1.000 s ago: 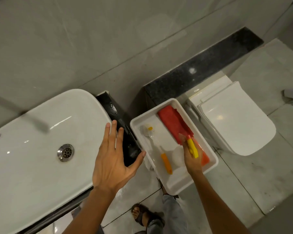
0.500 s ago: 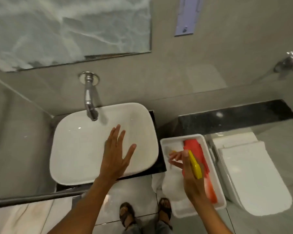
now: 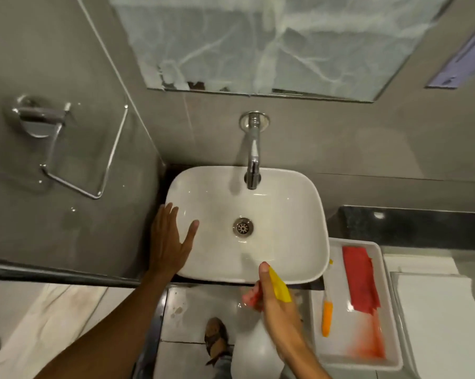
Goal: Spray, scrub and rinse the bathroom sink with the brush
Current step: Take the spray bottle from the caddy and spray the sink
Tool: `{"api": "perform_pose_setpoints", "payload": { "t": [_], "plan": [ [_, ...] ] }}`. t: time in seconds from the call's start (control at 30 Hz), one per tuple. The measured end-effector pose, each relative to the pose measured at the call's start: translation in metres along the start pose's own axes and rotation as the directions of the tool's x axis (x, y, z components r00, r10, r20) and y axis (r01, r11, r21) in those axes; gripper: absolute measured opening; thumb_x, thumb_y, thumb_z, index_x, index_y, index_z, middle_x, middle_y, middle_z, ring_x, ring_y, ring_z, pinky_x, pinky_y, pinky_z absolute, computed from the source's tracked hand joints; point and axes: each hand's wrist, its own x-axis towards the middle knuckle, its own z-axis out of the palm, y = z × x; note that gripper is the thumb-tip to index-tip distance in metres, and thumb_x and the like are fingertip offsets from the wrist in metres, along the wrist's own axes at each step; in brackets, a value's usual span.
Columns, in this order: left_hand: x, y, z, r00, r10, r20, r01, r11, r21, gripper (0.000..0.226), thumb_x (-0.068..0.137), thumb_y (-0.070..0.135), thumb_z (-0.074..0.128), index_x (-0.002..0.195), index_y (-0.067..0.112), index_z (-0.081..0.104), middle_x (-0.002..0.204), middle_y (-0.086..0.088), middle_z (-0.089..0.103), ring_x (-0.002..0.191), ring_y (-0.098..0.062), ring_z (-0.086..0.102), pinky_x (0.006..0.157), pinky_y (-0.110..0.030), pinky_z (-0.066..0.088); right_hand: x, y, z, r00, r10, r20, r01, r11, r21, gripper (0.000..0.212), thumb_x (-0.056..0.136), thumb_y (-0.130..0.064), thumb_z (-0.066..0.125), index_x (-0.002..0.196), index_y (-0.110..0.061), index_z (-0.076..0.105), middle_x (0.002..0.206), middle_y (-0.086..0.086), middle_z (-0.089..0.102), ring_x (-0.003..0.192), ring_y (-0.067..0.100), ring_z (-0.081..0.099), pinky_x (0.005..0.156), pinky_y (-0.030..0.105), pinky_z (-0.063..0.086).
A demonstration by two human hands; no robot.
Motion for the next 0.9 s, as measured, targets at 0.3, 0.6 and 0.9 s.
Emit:
{"api": "perform_pose_setpoints", "payload": {
  "t": [0.3,0.6,0.9],
  "plan": [
    [0.003,-0.005,0.001,1.0,0.023,-0.02,-0.023,0.999,-0.028,0.089,0.104,0.076,0.027,0.167,0.013,0.035,0.177,-0.007,0.03,0.165,-0.03,0.027,0.131,-0.055,0.031,0.025,-0.008,0.046,0.998,0.034,-0.052,-0.028,0.993,0.116,0.055,0.106,-0.051,0.049,0.087,-0.007,0.075,0.089,0.015,0.082,0.094,0.038,0.077,0.098,0.051,0.058],
    [0.006,-0.012,0.004,1.0,-0.003,0.031,0.005,0.999,-0.042,0.09,0.102,0.081,0.025,0.166,0.018,0.035,0.177,-0.004,0.03,0.165,-0.028,0.029,0.13,-0.054,0.035,0.044,-0.014,0.032,0.965,0.06,-0.256,0.015,0.96,0.28,0.051,0.104,-0.049,0.056,0.097,0.001,0.069,0.095,0.026,0.078,0.099,0.043,0.077,0.097,0.055,0.059],
    [0.006,-0.01,0.001,0.998,-0.012,0.056,0.014,0.999,-0.043,0.096,0.098,0.086,0.019,0.166,0.02,0.036,0.177,-0.006,0.031,0.164,-0.032,0.031,0.129,-0.055,0.036,0.031,-0.008,-0.018,0.935,0.078,-0.346,-0.007,0.979,0.202,0.051,0.102,-0.05,0.06,0.1,0.0,0.068,0.088,0.022,0.079,0.088,0.041,0.079,0.096,0.058,0.058]
  ]
}}
